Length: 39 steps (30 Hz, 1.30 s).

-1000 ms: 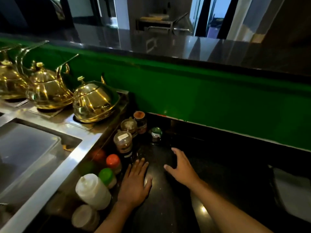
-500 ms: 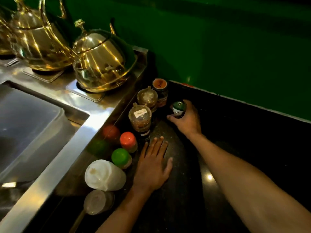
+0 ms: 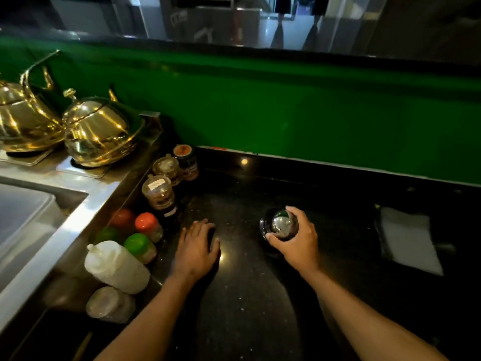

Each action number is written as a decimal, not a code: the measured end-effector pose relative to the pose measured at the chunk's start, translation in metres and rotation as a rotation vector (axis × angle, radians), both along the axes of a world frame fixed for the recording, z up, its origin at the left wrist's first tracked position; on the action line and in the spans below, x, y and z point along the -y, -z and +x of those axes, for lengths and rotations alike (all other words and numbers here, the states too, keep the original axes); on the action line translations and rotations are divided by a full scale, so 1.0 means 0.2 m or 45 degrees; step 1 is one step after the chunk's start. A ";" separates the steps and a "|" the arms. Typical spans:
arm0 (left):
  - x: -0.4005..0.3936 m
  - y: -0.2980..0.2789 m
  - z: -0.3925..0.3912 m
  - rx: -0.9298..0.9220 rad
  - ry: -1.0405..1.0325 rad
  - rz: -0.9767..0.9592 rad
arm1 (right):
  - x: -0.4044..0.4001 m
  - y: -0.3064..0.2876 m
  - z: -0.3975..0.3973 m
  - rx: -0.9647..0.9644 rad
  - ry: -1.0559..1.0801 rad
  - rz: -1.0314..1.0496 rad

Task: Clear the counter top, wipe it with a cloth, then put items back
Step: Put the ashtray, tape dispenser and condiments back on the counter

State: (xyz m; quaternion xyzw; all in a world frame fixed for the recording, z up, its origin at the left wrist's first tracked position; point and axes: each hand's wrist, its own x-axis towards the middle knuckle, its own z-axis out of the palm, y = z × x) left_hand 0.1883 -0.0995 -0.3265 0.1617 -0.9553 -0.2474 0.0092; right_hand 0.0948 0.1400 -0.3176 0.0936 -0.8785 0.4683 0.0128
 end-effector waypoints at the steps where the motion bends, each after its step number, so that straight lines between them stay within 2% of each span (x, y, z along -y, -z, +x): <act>1: -0.05 -0.03 -0.03 -0.006 0.033 0.021 | -0.07 -0.02 0.02 -0.005 0.038 -0.038; 6: -0.36 -0.36 -0.28 -0.297 0.327 -0.110 | -0.39 -0.28 -0.01 -0.239 0.084 -0.108; 11: -0.73 -0.96 -0.68 -0.737 0.661 -0.342 | -0.73 -0.84 -0.24 -0.630 0.094 -0.109; 16: -1.07 -1.49 -1.06 -0.929 0.832 -0.544 | -1.08 -1.35 -0.49 -0.913 0.170 -0.164; 18: -1.19 -1.62 -1.20 -0.864 0.846 -0.660 | -1.20 -1.47 -0.58 -0.940 0.203 -0.165; 20: -1.28 -1.69 -1.34 -0.641 0.797 -0.670 | -1.32 -1.55 -0.68 -0.943 0.226 -0.112; 22: -1.34 -1.70 -1.48 -0.406 0.740 -0.501 | -1.42 -1.59 -0.79 -0.932 0.222 0.004; 24: -1.37 -1.70 -1.60 -0.305 0.712 -0.364 | -1.52 -1.61 -0.90 -0.920 0.204 0.102; 30: -1.41 -1.67 -1.82 -0.204 0.634 -0.394 | -1.68 -1.67 -1.30 -0.744 0.112 0.321; 34: -1.42 -1.67 -1.82 -0.165 0.636 -0.418 | -1.67 -1.72 -1.64 -0.494 0.045 0.347; 39: -1.42 -1.65 -1.83 -0.182 0.640 -0.452 | -1.54 -1.72 -1.93 -0.331 0.022 0.337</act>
